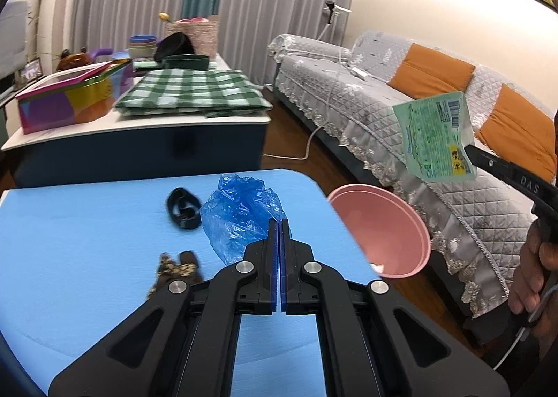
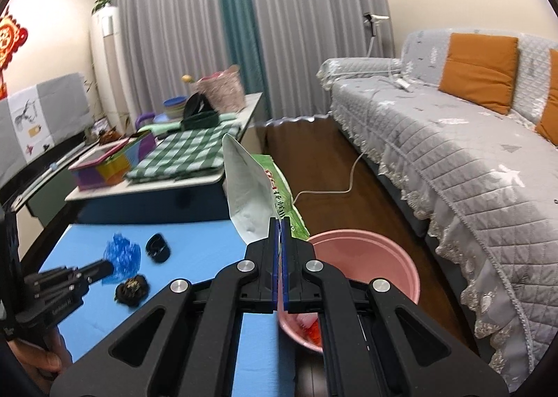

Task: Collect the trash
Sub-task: 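Carry the green packet in the right gripper while the left gripper carries the blue bag toward the pink bin, then open both grippers to drop the green packet and blue bag into the bin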

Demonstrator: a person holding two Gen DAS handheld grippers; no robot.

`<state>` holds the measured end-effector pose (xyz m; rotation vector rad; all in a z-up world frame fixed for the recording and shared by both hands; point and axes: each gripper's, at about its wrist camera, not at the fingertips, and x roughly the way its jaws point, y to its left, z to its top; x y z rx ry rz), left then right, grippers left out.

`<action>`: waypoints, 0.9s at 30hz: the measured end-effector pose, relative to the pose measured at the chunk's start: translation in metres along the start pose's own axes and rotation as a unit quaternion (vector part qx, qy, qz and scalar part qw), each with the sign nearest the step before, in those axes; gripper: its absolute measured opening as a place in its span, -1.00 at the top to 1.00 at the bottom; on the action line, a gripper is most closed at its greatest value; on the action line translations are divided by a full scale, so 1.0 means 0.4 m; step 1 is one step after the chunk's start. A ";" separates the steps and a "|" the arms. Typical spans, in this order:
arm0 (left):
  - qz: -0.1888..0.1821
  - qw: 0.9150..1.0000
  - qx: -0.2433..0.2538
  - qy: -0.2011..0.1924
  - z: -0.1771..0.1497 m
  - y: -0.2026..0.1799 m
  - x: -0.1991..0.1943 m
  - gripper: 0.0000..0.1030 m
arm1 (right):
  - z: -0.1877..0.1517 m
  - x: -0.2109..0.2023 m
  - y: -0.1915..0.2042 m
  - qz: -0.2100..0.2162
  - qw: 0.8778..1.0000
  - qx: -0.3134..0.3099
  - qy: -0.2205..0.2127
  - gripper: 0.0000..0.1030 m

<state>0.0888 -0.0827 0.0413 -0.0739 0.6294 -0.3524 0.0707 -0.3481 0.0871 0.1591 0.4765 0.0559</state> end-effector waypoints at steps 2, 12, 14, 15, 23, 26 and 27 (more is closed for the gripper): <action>-0.007 1.000 0.002 0.000 0.010 -0.018 0.004 0.99 | 0.010 -0.005 -0.022 -0.008 1.000 0.005 -0.004 0.97; -0.038 0.999 0.020 0.001 0.066 -0.132 0.064 0.99 | 0.055 -0.005 -0.117 -0.039 0.999 0.027 -0.014 0.97; -0.043 0.999 0.024 0.002 0.075 -0.154 0.080 0.99 | 0.063 -0.005 -0.134 -0.046 0.998 0.028 -0.016 0.97; -0.046 0.999 0.026 0.004 0.080 -0.168 0.091 0.99 | 0.066 -0.005 -0.141 -0.049 0.998 0.028 -0.016 0.97; -0.068 0.997 0.046 0.015 0.109 -0.279 0.179 0.99 | 0.079 0.032 -0.198 -0.061 0.998 0.035 0.003 0.97; -0.073 0.996 0.053 0.023 0.110 -0.310 0.215 0.99 | 0.081 0.050 -0.213 -0.064 0.997 0.036 0.011 0.97; -0.075 0.995 0.055 0.026 0.111 -0.316 0.225 0.99 | 0.082 0.056 -0.218 -0.066 0.997 0.037 0.013 0.97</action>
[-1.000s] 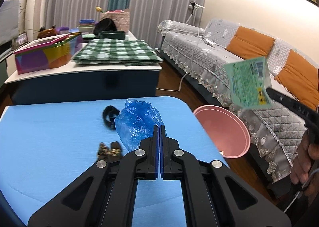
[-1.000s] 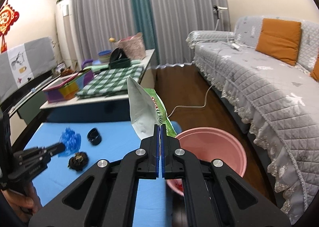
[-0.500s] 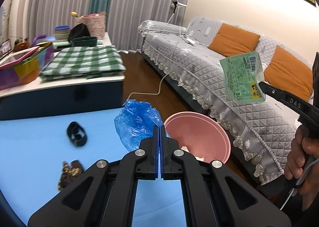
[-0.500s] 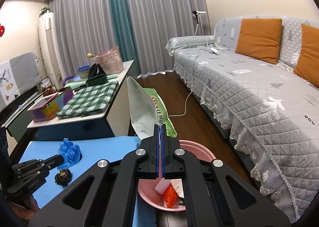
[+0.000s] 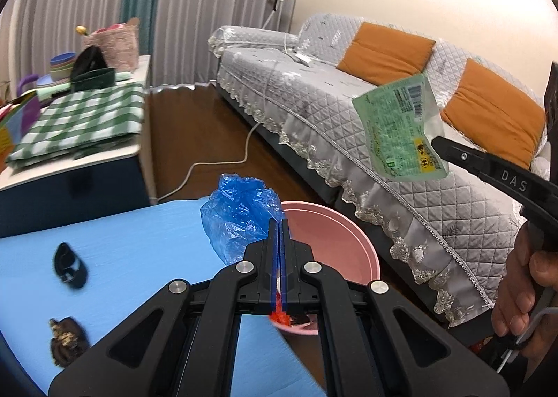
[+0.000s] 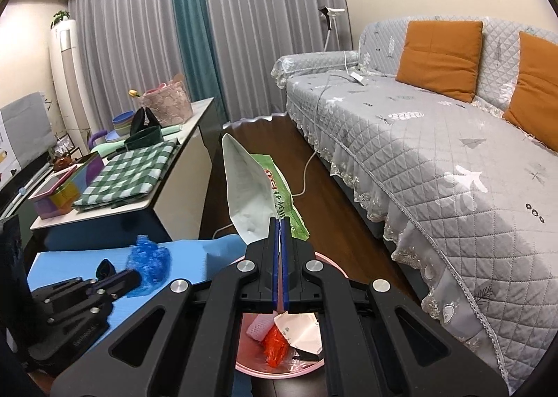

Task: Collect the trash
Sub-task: 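Open both grippers to drop the green packet and blue bag into the bin, then grasp the brown patterned scrunchie with the left gripper while the right gripper moves toward the black band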

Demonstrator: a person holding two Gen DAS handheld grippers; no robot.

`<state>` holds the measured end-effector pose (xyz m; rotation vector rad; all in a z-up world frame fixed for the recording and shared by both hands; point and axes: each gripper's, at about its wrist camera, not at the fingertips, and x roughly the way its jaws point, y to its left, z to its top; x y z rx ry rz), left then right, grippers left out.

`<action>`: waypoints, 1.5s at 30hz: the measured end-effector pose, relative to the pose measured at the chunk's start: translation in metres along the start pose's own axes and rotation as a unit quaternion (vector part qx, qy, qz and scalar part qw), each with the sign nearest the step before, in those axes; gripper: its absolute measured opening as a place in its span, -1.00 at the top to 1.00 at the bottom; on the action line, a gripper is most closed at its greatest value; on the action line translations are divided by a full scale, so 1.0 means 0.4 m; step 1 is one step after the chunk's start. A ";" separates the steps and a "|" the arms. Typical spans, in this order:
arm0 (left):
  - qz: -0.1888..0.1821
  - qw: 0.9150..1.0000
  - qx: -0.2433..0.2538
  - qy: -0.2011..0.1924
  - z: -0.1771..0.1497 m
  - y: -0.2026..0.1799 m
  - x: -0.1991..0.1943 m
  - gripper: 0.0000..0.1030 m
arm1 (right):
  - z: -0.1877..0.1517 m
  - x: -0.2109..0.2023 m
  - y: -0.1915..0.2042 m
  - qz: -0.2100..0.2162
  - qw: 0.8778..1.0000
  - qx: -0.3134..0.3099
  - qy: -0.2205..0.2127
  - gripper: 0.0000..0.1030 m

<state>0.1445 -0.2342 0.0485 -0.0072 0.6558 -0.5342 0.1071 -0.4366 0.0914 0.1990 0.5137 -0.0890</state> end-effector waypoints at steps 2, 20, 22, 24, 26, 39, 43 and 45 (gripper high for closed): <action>-0.002 1.000 0.002 0.005 0.001 -0.011 0.023 0.99 | 0.002 0.009 -0.008 -0.001 1.000 0.001 0.002 0.97; -0.017 0.998 0.001 0.062 -0.009 -0.052 0.189 0.90 | -0.007 0.099 -0.045 -0.008 0.998 0.023 0.049 0.51; -0.012 0.998 -0.011 0.062 -0.014 -0.038 0.189 0.65 | -0.011 0.102 -0.052 -0.010 0.998 0.033 0.051 0.27; -0.011 0.998 -0.022 0.063 -0.020 -0.022 0.183 0.64 | -0.012 0.102 -0.054 -0.008 0.998 0.036 0.052 0.24; -0.007 0.998 -0.025 0.062 -0.028 -0.012 0.172 0.64 | -0.011 0.103 -0.052 -0.007 0.998 0.038 0.052 0.23; 0.031 0.998 -0.045 0.035 -0.075 0.113 -0.033 0.64 | -0.008 0.091 0.038 0.017 0.999 0.020 0.044 0.23; 0.056 0.997 -0.052 0.025 -0.093 0.186 -0.124 0.64 | -0.007 0.065 0.102 0.035 0.999 0.001 0.031 0.23; 0.070 0.996 -0.055 0.019 -0.103 0.225 -0.172 0.64 | -0.009 0.047 0.136 0.044 0.999 -0.011 0.022 0.23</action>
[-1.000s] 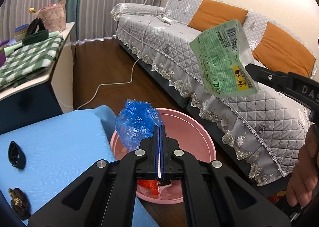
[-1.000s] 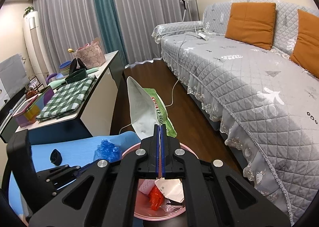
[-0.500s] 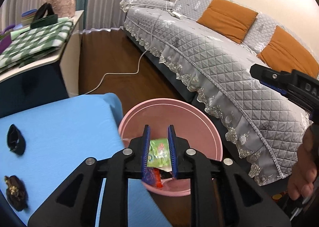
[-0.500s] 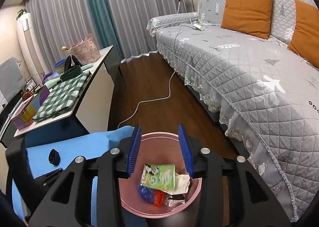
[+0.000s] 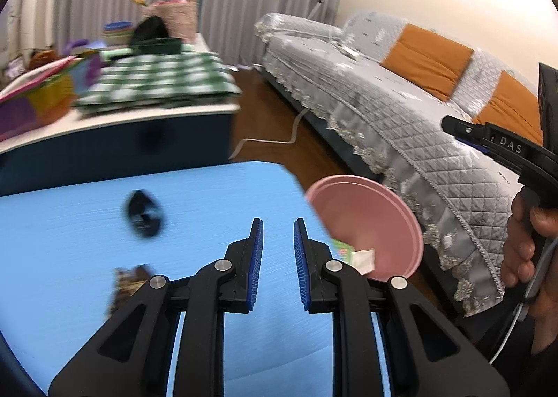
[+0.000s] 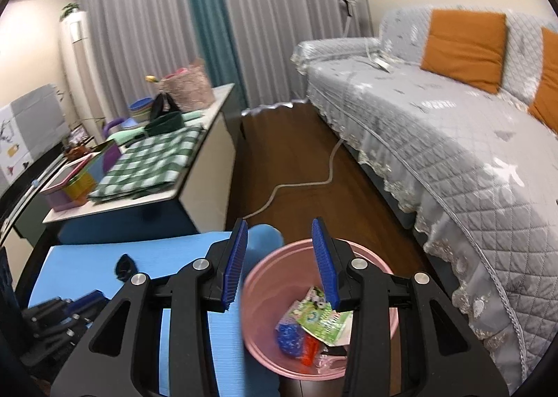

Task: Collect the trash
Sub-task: 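Grasp the brown patterned scrunchie with the left gripper while the right gripper moves toward the black band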

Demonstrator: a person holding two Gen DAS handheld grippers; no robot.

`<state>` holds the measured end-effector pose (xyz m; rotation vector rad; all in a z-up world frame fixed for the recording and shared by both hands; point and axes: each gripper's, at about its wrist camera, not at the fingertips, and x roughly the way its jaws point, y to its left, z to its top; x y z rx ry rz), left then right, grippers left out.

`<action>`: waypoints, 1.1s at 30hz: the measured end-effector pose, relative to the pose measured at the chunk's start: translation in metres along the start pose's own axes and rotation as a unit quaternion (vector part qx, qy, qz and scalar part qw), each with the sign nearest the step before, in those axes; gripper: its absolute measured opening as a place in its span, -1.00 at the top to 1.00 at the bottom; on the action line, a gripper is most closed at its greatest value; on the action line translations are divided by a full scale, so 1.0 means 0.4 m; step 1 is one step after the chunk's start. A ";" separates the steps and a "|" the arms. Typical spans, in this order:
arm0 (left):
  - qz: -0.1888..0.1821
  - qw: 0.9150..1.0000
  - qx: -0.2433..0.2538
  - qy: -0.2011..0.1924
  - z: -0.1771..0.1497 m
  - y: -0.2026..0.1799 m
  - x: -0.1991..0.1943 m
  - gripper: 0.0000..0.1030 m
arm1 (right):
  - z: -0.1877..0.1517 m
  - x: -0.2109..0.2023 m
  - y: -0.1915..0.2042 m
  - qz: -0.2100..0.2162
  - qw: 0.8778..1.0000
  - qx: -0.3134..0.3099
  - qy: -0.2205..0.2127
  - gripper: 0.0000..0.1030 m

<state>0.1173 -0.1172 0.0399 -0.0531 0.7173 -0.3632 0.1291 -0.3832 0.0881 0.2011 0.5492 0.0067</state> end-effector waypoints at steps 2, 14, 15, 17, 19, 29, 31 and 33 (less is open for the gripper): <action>0.014 1.000 -0.004 -0.007 -0.008 0.047 -0.039 0.64 | -0.004 -0.010 0.028 0.007 1.000 -0.009 -0.006 0.23; 0.085 0.994 -0.062 -0.002 -0.131 0.252 -0.063 0.64 | -0.075 -0.026 0.189 0.045 0.996 -0.071 -0.002 0.23; 0.087 0.994 -0.066 0.000 -0.135 0.260 -0.054 0.64 | -0.083 -0.025 0.203 0.048 0.996 -0.077 0.000 0.23; 0.087 0.994 -0.068 0.002 -0.142 0.264 -0.044 0.64 | -0.094 -0.023 0.225 0.051 0.995 -0.088 0.002 0.23; 0.087 0.994 -0.065 0.005 -0.146 0.263 -0.035 0.64 | -0.102 -0.018 0.245 0.051 0.994 -0.098 0.004 0.23; 0.088 0.994 -0.067 0.015 -0.160 0.261 0.004 0.22 | -0.126 0.005 0.297 0.056 0.993 -0.103 0.023 0.23; 0.089 0.993 -0.075 0.023 -0.165 0.269 0.023 0.15 | -0.129 0.010 0.303 0.057 0.993 -0.101 0.027 0.23; 0.085 0.992 -0.086 0.030 -0.169 0.277 0.039 0.07 | -0.133 0.017 0.309 0.058 0.993 -0.100 0.031 0.23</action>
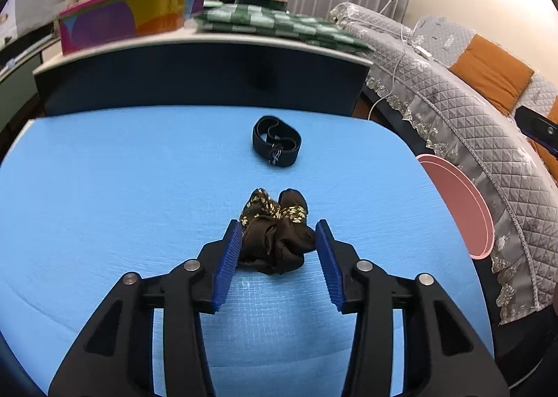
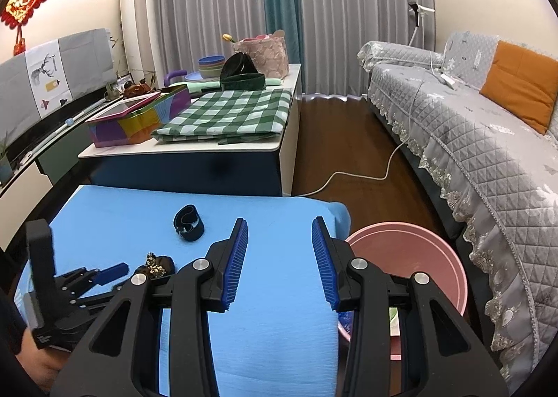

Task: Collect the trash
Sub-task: 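Grasp the brown patterned scrunchie with the left gripper while the right gripper moves toward the black band, then grasp the black elastic band with the right gripper while the left gripper holds the scrunchie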

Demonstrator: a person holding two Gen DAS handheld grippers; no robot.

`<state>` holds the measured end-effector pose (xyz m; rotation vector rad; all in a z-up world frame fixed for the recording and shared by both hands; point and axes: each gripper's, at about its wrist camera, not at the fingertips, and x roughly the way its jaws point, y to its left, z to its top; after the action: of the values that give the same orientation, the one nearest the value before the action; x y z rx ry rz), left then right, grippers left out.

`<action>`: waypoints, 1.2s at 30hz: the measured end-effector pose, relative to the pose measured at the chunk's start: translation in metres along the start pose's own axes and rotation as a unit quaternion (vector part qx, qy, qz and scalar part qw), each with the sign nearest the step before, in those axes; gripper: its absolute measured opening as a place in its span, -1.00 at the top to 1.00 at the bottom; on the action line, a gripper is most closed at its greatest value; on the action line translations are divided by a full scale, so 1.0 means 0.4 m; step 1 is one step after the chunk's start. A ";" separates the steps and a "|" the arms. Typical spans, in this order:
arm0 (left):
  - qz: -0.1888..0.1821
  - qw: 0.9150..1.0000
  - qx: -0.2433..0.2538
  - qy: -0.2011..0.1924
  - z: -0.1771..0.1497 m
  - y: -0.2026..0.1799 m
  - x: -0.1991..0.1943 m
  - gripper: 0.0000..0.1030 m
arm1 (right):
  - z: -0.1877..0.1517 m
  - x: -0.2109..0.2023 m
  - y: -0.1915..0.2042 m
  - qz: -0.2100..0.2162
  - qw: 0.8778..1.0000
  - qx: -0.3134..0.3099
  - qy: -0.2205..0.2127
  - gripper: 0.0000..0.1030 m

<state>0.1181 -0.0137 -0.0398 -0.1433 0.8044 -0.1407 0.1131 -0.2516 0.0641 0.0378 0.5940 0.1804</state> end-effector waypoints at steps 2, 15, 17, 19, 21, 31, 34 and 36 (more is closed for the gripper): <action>-0.002 1.000 -0.008 0.003 0.001 0.004 0.010 0.00 | -0.001 0.007 0.009 0.002 1.000 0.002 0.004 0.23; -0.004 0.999 -0.035 0.018 -0.002 0.029 0.041 0.31 | -0.024 0.095 0.118 0.031 0.999 -0.013 0.035 0.23; 0.002 0.999 -0.040 0.014 0.002 0.036 0.038 0.34 | -0.029 0.112 0.134 0.037 0.998 -0.015 0.039 0.23; 0.019 0.998 -0.051 0.012 0.006 0.053 0.035 0.36 | -0.035 0.134 0.148 0.049 0.998 -0.010 0.043 0.23; 0.041 0.997 -0.061 0.010 0.010 0.073 0.032 0.36 | -0.037 0.149 0.159 0.057 0.997 -0.009 0.043 0.23; 0.127 0.986 -0.107 0.008 0.029 0.190 0.012 0.36 | -0.067 0.293 0.263 0.080 0.992 -0.050 0.079 0.20; 0.132 0.984 -0.123 0.011 0.031 0.215 0.003 0.36 | -0.068 0.355 0.281 0.077 0.991 -0.048 0.096 0.03; 0.131 0.983 -0.131 0.012 0.028 0.227 -0.002 0.36 | -0.063 0.390 0.294 0.079 0.990 -0.047 0.105 -0.01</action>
<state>0.1321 0.0761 -0.0478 -0.2834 0.8572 0.2137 0.2071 -0.1085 -0.0328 -0.0265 0.7924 0.3702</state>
